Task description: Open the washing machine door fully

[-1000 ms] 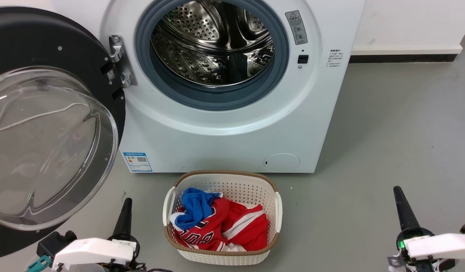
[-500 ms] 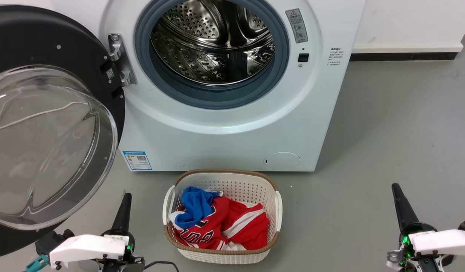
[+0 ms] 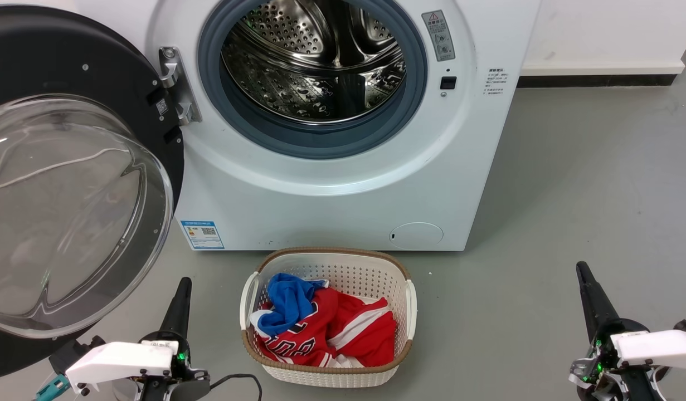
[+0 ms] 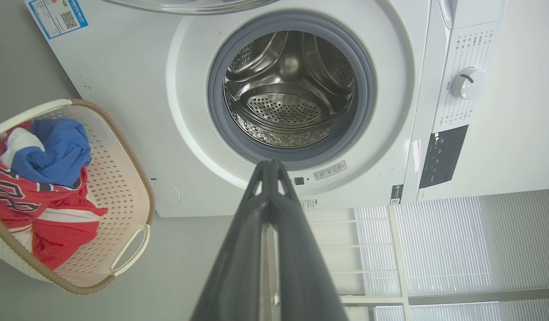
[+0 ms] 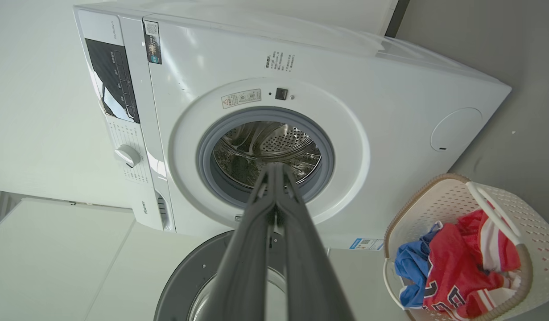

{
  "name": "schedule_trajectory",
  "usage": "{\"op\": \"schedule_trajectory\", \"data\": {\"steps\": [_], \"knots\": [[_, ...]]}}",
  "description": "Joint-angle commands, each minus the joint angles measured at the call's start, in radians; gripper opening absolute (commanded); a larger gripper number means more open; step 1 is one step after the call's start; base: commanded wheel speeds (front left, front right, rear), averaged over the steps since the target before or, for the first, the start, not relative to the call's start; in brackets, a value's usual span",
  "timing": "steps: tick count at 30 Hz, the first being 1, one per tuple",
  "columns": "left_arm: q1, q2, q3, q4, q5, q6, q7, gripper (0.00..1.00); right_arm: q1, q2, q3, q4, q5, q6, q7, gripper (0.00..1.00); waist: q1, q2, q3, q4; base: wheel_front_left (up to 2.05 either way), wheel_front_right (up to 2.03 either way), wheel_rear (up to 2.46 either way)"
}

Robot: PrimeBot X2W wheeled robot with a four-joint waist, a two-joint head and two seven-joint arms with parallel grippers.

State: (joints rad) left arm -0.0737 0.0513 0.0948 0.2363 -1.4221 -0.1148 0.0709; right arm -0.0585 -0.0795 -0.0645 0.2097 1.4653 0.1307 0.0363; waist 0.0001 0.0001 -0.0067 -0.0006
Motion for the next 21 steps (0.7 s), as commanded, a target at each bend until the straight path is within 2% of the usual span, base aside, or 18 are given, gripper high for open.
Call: {"op": "schedule_trajectory", "data": {"steps": [1,21], "knots": [[-0.022,-0.001,0.003,0.0,-0.022,-0.007,0.006,0.0,-0.02,-0.002,-0.003,0.003,0.023,0.0,0.006,0.0,-0.0001,-0.0001,0.001,0.0,0.0,0.0,0.0],[-0.038,-0.002,0.021,0.009,-0.178,-0.017,0.044,0.0,-0.053,0.003,-0.013,0.033,0.166,0.0,0.047,0.0,-0.0001,-0.0001,0.009,0.001,0.0,0.0,0.0]]}}
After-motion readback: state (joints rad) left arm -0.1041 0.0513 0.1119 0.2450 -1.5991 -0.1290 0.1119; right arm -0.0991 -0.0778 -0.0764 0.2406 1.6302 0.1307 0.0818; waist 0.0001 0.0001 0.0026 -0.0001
